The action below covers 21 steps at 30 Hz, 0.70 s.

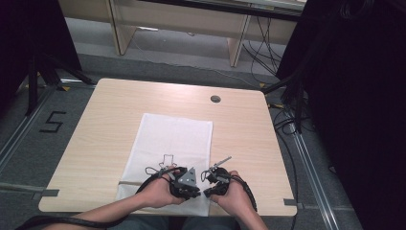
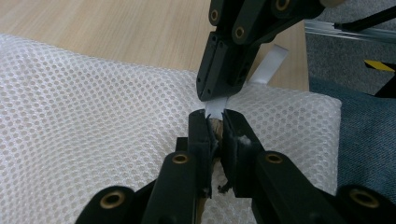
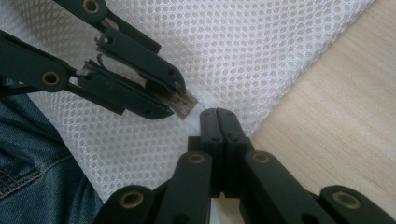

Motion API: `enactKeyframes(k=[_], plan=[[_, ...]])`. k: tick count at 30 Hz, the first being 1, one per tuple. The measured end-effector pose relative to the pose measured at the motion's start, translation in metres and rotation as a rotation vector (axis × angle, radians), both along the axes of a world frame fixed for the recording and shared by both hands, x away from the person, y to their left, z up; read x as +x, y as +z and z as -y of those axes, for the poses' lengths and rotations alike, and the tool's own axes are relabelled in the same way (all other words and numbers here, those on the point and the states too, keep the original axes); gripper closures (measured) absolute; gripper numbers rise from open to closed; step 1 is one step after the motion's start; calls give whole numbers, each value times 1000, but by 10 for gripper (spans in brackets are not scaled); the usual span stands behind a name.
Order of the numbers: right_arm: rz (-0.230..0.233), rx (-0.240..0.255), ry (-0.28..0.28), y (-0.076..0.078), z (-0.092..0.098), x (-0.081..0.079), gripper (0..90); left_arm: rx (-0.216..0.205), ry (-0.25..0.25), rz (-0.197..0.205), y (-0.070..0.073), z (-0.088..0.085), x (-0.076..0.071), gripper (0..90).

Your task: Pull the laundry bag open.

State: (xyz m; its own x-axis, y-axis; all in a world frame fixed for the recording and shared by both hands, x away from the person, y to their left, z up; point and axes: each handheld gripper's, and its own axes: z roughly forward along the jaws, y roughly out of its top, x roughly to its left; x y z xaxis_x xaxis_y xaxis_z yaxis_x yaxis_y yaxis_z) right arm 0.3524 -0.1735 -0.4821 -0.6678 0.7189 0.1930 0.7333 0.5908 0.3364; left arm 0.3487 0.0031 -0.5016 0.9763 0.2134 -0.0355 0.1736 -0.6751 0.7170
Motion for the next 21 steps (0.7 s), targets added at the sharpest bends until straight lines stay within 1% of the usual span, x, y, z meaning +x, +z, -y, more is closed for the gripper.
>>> enactKeyframes(k=[1, 2, 3, 4, 10, 13, 16, 18, 19, 21], plan=[[-28, -8, -28, 2, -2, -1, 900, 1, -2, -1, 0, 0, 0, 819], [-11, -10, -12, 1, -2, 0, 900, 2, -5, 3, 0, 0, 0, 819], [-8, -15, -5, 1, -2, 0, 900, 0, -2, -1, 0, 0, 0, 819], [-5, -10, -7, 0, -3, 0, 900, -1, -2, 0, 0, 0, 0, 819], [-9, -20, -1, 1, -3, 1, 900, -4, -2, 4, 0, -1, -1, 819], [-4, -20, 6, 1, -3, 1, 900, -5, -2, 1, 1, -1, 0, 819], [-4, -22, 7, 1, -3, 1, 900, -8, -16, 5, 1, -1, 1, 819], [-5, -24, 9, 1, -3, 1, 900, 2, -10, 12, 2, -1, 0, 820], [-8, -28, 5, 1, -4, 0, 900, 1, -5, -1, 2, -2, 0, 820], [-8, -27, 6, 1, -4, 1, 900, 1, -5, -1, 3, -2, 0, 820]])
